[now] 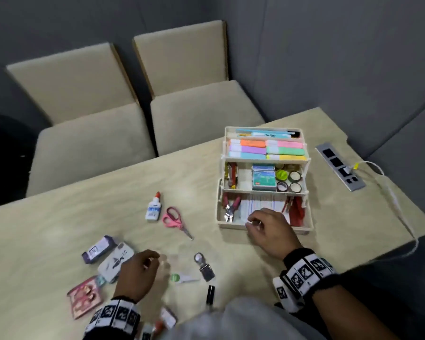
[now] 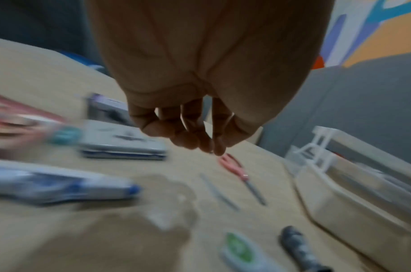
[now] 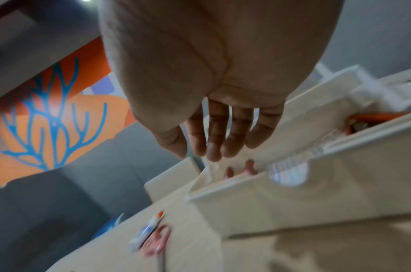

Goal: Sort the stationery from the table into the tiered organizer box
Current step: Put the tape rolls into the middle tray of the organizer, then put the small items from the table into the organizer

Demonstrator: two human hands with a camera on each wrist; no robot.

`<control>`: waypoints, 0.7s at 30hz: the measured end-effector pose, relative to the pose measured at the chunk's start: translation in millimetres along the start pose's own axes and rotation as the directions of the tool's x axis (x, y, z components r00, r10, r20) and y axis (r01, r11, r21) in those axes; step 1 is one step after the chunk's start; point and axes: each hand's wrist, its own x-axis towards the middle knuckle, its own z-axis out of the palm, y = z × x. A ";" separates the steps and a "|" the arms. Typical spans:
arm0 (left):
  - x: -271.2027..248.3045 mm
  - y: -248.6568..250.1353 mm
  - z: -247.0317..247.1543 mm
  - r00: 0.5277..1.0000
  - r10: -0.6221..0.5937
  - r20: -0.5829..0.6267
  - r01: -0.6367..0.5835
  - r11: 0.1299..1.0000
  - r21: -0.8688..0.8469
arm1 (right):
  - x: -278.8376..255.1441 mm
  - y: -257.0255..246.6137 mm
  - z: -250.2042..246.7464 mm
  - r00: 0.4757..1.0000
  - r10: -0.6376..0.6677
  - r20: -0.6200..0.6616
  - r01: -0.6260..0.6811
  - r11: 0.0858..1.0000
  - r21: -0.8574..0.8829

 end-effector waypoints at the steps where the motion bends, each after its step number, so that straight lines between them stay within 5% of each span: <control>1: -11.4 -21.2 -7.8 0.999 -0.041 0.012 0.040 0.999 0.009 | -1.2 -8.4 11.1 0.997 -0.012 0.077 0.012 1.000 -0.006; 4: -42.9 -74.3 -23.8 0.991 -0.125 0.055 0.122 0.991 0.051 | -2.8 -36.2 49.4 0.950 0.030 0.312 -0.012 0.998 -0.059; 7: -65.5 -115.4 -32.7 0.976 -0.190 0.106 0.180 0.979 0.094 | -7.6 -61.7 92.4 0.836 0.164 0.524 -0.049 0.973 -0.226; 11: -84.8 -134.8 -28.1 0.944 -0.196 0.265 0.182 0.980 0.076 | -22.2 -71.8 129.9 0.747 0.333 0.576 -0.058 0.895 -0.442; 21: -78.8 -114.9 16.3 0.841 0.045 0.539 -0.227 0.934 0.276 | -33.4 -88.4 162.0 0.857 0.403 0.322 -0.289 0.892 -0.348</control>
